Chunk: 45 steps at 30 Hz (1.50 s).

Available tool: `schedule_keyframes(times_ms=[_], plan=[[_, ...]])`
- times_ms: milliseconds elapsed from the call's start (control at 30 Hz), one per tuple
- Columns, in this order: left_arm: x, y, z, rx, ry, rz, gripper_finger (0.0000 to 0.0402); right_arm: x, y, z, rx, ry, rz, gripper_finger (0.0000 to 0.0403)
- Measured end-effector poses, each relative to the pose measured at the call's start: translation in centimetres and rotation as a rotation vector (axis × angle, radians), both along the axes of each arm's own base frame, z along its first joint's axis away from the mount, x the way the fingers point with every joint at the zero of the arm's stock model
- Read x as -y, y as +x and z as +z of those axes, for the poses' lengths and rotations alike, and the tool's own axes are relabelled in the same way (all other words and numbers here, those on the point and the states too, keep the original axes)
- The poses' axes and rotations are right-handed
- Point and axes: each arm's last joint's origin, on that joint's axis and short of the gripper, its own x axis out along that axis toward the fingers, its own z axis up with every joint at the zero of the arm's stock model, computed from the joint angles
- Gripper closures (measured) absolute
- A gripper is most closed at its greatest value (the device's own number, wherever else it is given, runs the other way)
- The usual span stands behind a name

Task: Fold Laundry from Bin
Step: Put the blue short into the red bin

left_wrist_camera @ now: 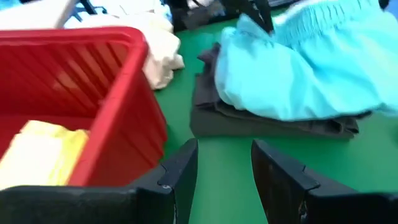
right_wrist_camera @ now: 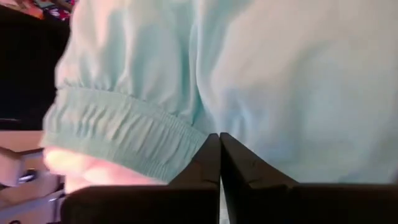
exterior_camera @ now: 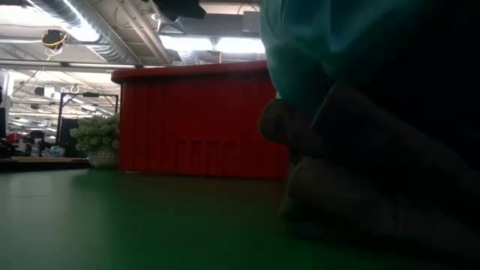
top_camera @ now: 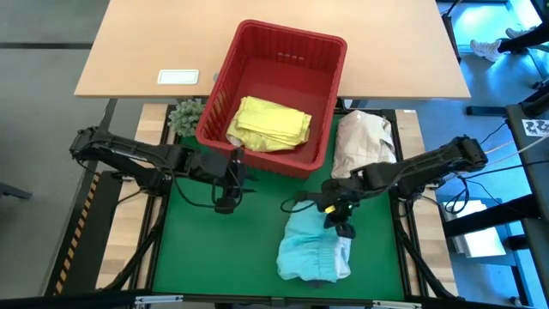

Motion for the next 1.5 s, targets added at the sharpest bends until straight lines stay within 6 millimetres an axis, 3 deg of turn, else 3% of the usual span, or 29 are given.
schedule_keyframes(times_ms=[133, 233, 433, 600, 867, 1067, 1333, 1500], plan=[[0.8, 1.3, -1.5, -0.045, 0.007, -0.023, 0.0257, 0.4, -0.6, 2.3, 0.018, -0.091, -0.012, 0.0402], [1.5, 2.2, -2.8, -0.096, 0.017, -0.04, 0.0257, 0.9, -1.4, 2.8, -0.058, -0.211, -0.055, 0.0402], [2.6, 3.1, -3.7, -0.094, -0.001, -0.052, 0.0257, 2.0, -3.8, 0.6, -0.33, -0.432, -0.124, 0.0402], [5.0, 4.6, -4.3, -0.002, -0.036, -0.162, 0.0257, 2.7, -4.3, -1.6, -0.341, -0.59, -0.207, 0.0402], [8.2, 6.3, -7.0, 0.008, -0.027, -0.247, 0.0257, 2.7, -4.1, -5.6, -0.287, -0.441, -0.172, 0.0402], [9.3, 6.1, -7.4, -0.005, -0.078, -0.233, 0.0257, 2.5, -5.0, -7.9, -0.324, -0.318, -0.152, 0.0402], [9.7, 5.7, -7.5, -0.016, -0.04, -0.197, 0.0257, 1.9, -4.7, -8.1, -0.34, -0.109, -0.154, 0.0402], [9.6, 5.6, -7.6, -0.023, -0.016, -0.17, 0.0257, 1.2, -3.1, -7.4, -0.194, 0.035, -0.115, 0.0402]])
